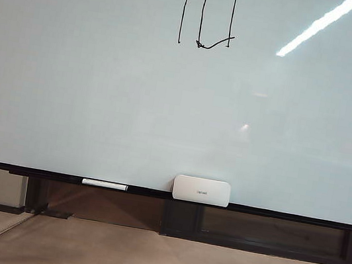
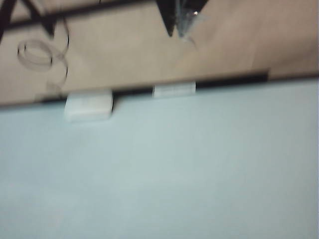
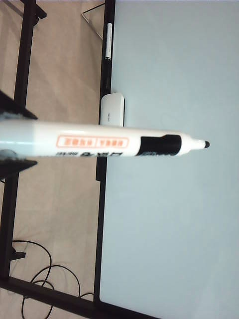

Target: Reach to the right to find the marker pen, pick it up, and write the number 10 on the whiteboard.

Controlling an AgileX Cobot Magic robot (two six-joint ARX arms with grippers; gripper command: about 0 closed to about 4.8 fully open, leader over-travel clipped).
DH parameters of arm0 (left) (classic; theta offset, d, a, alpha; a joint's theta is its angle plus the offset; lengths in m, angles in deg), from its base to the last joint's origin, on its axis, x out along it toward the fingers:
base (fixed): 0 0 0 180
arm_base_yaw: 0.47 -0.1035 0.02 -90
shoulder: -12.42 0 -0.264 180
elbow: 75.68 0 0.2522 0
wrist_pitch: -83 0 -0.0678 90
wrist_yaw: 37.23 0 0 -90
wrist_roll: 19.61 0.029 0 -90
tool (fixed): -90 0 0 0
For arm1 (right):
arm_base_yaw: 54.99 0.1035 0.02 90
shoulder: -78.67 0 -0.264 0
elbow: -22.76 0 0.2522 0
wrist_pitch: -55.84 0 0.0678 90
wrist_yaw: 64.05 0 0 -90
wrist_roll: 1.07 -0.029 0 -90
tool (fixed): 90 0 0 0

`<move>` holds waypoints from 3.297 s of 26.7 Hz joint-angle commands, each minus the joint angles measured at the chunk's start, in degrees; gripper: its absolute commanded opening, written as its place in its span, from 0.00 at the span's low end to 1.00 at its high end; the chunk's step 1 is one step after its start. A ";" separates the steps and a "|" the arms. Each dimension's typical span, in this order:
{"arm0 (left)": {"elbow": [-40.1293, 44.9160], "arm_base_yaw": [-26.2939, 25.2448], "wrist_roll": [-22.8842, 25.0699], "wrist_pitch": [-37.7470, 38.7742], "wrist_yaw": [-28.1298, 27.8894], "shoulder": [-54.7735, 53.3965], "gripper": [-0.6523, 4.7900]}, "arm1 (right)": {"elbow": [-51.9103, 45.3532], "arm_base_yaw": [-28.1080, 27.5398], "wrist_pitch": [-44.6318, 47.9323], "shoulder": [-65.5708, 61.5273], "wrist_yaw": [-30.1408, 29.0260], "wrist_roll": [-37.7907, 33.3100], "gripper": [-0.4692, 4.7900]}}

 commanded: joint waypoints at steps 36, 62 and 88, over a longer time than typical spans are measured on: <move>-0.15 0.31 3.10 17.07 -10.67 16.20 0.11 | 0.02 -0.07 -5.14 2.84 4.35 0.37 0.09; -0.15 0.31 2.82 17.73 -10.45 16.20 0.11 | 0.02 -0.07 -5.14 2.84 4.57 0.33 0.09; -0.15 0.20 2.82 17.73 -10.45 16.20 0.11 | 0.02 -12.52 -5.14 2.84 3.98 0.33 0.09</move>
